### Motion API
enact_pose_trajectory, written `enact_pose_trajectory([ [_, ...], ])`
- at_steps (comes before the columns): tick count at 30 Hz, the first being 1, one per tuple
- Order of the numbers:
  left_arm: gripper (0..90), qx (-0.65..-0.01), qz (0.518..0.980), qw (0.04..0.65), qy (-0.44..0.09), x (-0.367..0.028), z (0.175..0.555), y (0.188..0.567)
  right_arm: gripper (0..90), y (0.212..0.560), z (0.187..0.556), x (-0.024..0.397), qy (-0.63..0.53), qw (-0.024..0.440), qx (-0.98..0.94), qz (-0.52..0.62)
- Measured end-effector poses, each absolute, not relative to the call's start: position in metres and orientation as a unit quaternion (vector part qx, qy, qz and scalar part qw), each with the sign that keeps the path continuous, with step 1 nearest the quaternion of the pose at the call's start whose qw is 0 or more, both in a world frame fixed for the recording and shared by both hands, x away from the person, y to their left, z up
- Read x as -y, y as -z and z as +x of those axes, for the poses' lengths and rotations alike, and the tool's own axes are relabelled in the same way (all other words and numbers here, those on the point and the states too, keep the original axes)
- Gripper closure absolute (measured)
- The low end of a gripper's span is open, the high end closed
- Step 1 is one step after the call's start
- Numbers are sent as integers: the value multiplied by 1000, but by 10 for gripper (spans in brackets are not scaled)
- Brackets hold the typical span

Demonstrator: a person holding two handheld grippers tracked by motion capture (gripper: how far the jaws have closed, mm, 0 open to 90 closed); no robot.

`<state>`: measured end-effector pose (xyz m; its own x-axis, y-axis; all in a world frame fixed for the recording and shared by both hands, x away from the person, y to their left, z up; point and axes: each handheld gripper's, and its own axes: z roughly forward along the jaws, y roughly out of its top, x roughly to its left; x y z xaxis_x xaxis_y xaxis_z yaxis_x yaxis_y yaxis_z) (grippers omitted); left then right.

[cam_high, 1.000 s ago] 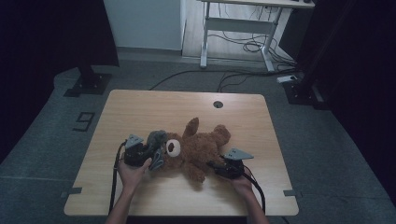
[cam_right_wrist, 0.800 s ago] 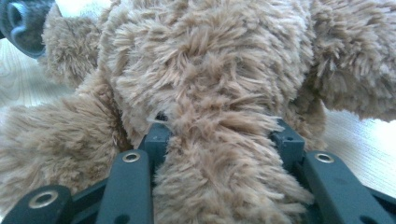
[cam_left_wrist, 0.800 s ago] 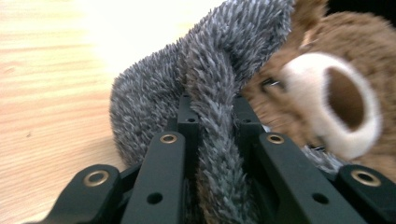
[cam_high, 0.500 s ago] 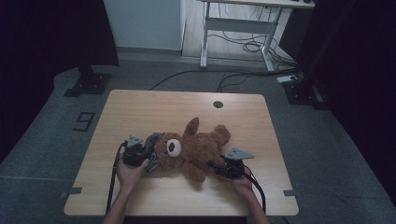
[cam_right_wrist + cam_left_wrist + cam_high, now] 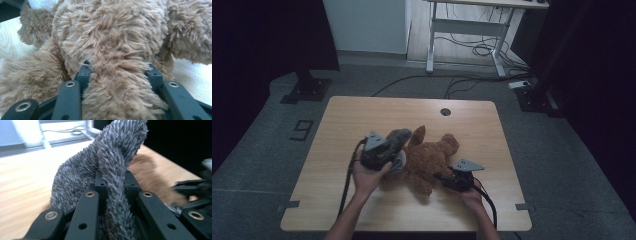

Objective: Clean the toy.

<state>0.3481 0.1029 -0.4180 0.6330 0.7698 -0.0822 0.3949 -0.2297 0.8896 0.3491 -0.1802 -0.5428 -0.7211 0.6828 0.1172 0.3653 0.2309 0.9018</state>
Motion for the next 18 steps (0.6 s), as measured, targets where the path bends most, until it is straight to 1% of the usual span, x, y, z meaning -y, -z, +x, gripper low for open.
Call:
enact_pose_trajectory([
  [3,779,-355,789,468,-182,-60,357,419,540,544,349,181,-521,151,-768,340],
  [6,779,-339,812,445,-167,-23,365,430,539,544,349,181,-521,153,-768,339],
  [9,778,-333,830,412,-173,-2,372,447,539,544,348,180,-519,156,-770,338],
  [12,780,-331,829,411,-182,0,370,454,539,544,349,181,-516,158,-771,339],
  [16,782,-337,827,407,-190,-10,368,454,540,544,348,179,-515,162,-771,338],
  [18,782,-342,827,395,-210,-17,367,452,540,544,348,179,-514,162,-771,339],
])
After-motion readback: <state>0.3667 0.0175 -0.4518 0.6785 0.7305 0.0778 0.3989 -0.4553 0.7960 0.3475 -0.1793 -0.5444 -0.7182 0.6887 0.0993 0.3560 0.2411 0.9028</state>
